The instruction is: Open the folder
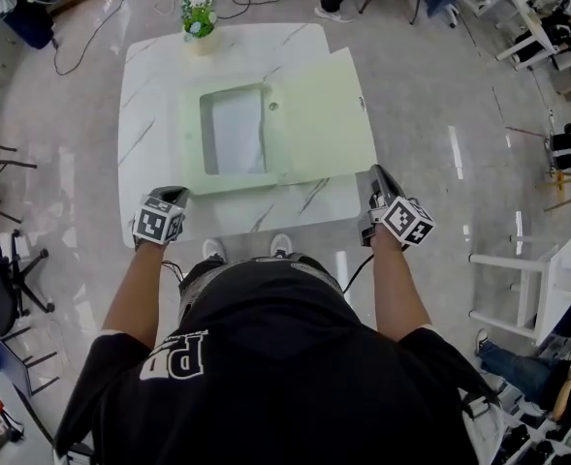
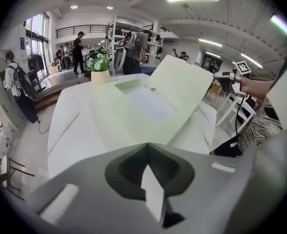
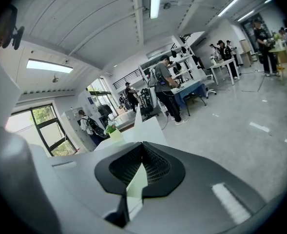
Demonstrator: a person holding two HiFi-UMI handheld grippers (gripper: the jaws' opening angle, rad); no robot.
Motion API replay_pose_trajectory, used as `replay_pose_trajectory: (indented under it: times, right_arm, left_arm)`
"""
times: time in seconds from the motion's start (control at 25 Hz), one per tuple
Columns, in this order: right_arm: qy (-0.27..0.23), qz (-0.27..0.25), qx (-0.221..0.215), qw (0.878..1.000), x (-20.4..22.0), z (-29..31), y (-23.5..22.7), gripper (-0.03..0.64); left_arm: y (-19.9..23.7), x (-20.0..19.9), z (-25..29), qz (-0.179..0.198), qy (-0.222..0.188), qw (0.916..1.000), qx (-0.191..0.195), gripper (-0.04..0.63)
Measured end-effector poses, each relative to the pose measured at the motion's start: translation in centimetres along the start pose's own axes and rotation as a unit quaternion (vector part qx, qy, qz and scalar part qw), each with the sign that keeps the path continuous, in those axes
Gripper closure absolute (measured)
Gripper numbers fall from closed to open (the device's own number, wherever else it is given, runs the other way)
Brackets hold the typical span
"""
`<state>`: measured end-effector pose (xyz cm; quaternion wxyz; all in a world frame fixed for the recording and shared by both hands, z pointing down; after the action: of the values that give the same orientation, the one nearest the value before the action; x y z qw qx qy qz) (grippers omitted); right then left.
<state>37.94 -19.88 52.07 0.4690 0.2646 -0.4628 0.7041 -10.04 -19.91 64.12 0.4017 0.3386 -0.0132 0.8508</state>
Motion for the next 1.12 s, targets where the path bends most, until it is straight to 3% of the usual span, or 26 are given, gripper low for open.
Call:
replay_pose_trajectory:
  times: [0.28, 1.12]
  right_arm:
    - [0.039, 0.066, 0.025, 0.997, 2.1, 2.1, -4.4, 0.614]
    - [0.145, 0.097, 0.111, 0.978, 9.2, 5.9, -11.8, 0.612]
  left_arm:
    - [0.0, 0.1, 0.0, -0.003, -0.007, 0.9999, -0.007, 0.541]
    - [1.0, -0.3, -0.2, -0.02, -0.021, 0.9992, -0.029, 0.541]
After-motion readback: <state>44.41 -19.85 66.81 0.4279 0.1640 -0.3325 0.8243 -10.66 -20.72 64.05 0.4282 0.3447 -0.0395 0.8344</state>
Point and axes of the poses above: the fingertips, and each gripper's own axes: z forward along the fingers, y to its left, x out of its underside, the point moved 2 cm from there along -z, backward along the fingers, and after that the axes turned 10 degrees about x, right-handed, at the moved point
